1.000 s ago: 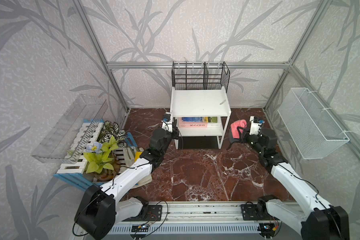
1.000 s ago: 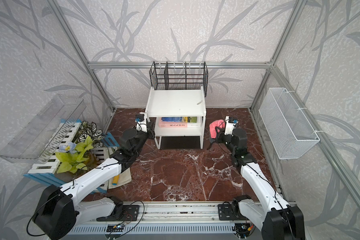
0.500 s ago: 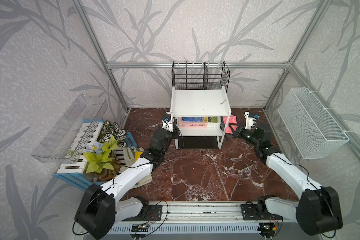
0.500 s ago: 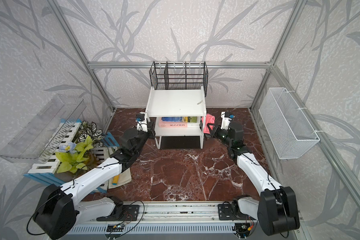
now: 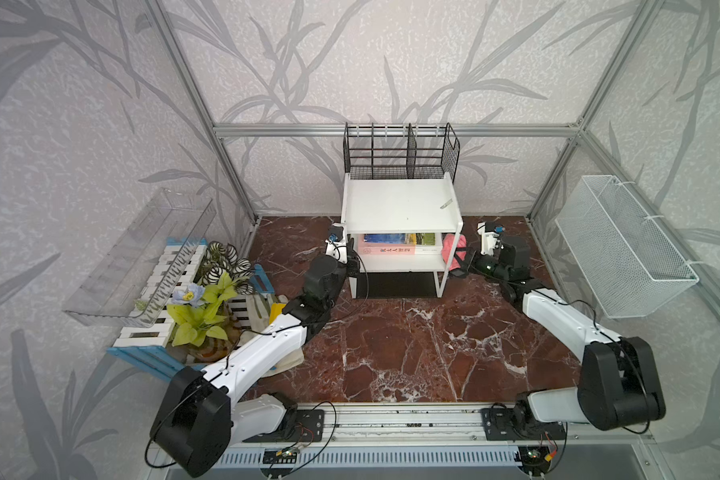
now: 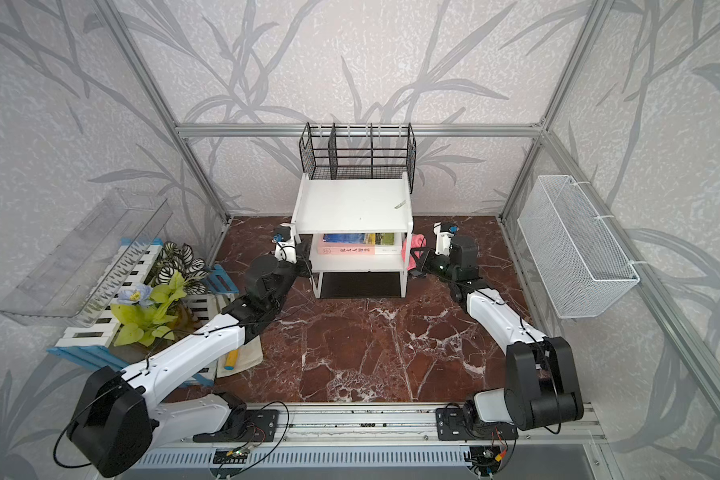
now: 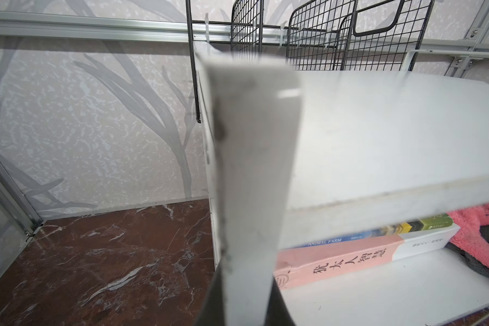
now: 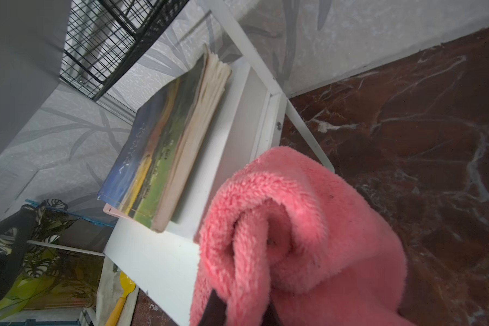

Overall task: Wipe the bookshelf clean with a cloth
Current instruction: Wipe the dust from the shelf.

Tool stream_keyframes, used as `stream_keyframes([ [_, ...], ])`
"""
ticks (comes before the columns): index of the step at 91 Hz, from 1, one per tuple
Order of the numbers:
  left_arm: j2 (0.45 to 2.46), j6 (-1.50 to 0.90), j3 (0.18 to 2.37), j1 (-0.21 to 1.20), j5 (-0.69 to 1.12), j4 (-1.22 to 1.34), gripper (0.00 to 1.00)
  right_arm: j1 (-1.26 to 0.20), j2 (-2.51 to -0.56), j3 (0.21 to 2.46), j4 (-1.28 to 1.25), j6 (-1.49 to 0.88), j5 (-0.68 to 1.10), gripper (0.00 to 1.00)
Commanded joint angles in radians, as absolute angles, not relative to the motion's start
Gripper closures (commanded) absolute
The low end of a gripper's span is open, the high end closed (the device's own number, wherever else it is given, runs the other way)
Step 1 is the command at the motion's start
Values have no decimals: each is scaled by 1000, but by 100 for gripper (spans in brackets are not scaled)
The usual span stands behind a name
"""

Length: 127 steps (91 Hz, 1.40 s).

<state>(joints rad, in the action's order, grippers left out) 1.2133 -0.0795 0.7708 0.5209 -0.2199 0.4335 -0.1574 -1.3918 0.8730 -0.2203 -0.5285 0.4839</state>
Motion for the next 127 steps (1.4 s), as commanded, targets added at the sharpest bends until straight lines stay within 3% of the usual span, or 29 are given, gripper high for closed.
stream_keyframes([
  [1,1251,-199,811,528,-195,420,100,-170,-1352,911,-163,-486,527,100],
  [27,1244,-199,811,528,-182,423,100,-169,-1515,909,-133,-508,641,100],
  [59,1266,-182,825,526,-187,418,100,-130,-1751,1260,-63,-457,592,100],
  [84,1268,-176,833,526,-190,402,100,-132,-1813,1361,-94,-420,571,100],
  [127,1248,-174,814,525,-236,377,99,-146,-1503,1020,-77,-245,636,100],
])
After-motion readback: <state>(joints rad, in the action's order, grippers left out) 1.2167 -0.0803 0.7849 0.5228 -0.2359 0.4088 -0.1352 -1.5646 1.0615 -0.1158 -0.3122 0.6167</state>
